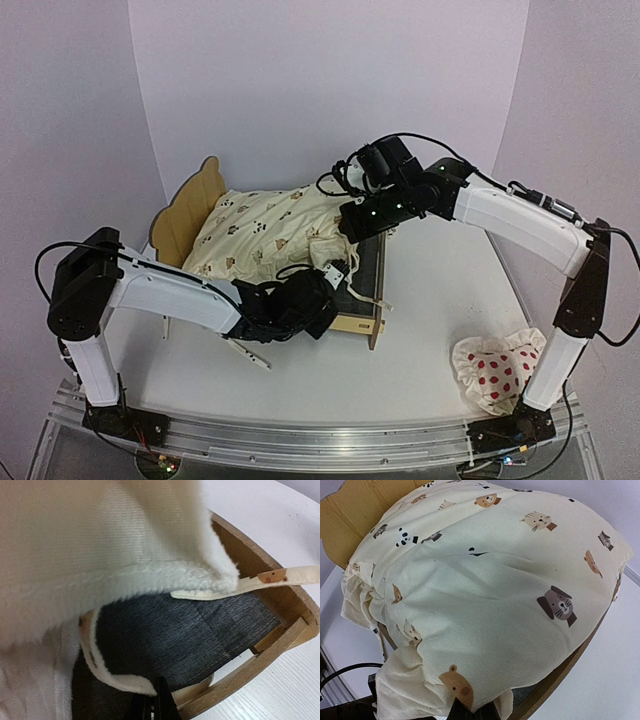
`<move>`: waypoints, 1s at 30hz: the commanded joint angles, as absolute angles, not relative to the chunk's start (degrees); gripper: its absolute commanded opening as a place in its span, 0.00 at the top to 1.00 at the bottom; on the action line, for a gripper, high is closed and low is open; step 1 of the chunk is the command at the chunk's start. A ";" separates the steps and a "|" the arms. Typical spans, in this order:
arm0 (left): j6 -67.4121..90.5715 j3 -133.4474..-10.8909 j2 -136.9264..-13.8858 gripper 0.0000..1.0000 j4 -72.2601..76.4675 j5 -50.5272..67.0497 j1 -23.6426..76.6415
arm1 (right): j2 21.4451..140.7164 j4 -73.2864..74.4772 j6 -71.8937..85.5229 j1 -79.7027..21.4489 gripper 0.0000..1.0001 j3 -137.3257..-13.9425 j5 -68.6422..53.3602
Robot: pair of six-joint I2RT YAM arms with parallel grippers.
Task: Set up the pet bed
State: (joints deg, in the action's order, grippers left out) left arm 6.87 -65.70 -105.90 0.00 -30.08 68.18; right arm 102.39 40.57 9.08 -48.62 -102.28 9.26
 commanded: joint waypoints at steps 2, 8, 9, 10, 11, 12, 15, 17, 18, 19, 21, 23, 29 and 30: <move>5.80 -71.03 -108.14 0.98 -0.22 -21.31 68.20 | 100.07 37.97 9.25 -48.82 1.00 -102.44 9.68; 6.21 -75.06 -111.34 0.98 -1.90 -17.12 68.41 | 99.18 37.97 8.84 -48.85 1.00 -101.50 10.61; 6.38 -75.25 -111.57 0.98 -2.17 -17.32 68.42 | 99.14 37.93 8.83 -48.86 1.00 -101.36 10.61; 6.62 -75.29 -111.66 0.98 -2.38 -17.65 68.41 | 99.14 37.89 8.85 -48.84 1.00 -101.27 10.56; 6.88 -75.25 -111.60 0.98 -2.59 -18.05 68.42 | 99.14 37.88 8.88 -48.80 1.00 -101.24 10.50; 7.12 -75.08 -111.43 0.97 -2.67 -18.41 68.46 | 99.19 37.88 8.93 -48.80 1.00 -101.23 10.44; 8.20 -74.57 -110.67 0.94 -3.13 -19.90 68.47 | 99.65 37.83 9.16 -48.83 1.00 -101.41 10.04; 9.09 -74.61 -110.04 0.86 -3.96 -21.10 68.42 | 100.07 37.72 9.38 -48.85 1.00 -101.66 9.77; 9.50 -74.44 -109.50 0.82 -4.40 -21.52 68.46 | 100.31 37.69 9.56 -48.86 1.00 -101.83 9.61; 10.00 -74.25 -108.69 0.77 -4.78 -21.93 68.46 | 100.58 37.64 9.68 -48.86 1.00 -102.02 9.43; 10.63 -73.50 -107.02 0.69 -5.18 -22.04 68.46 | 101.01 37.60 9.97 -48.84 1.00 -102.39 9.19; 11.30 -72.45 -104.78 0.60 -5.41 -21.73 68.46 | 101.56 37.56 10.28 -48.83 1.00 -103.06 8.75; 12.79 -68.95 -98.39 0.44 -6.21 -18.34 68.67 | 102.05 37.52 10.65 -48.83 1.00 -103.78 9.04; 13.16 -68.21 -97.15 0.40 -6.42 -17.78 68.78 | 102.10 37.52 10.71 -48.81 1.00 -103.80 9.21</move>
State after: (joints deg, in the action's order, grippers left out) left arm 11.30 -70.13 -103.74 -5.03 -20.31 68.31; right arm 102.32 40.29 9.67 -48.62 -101.34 9.72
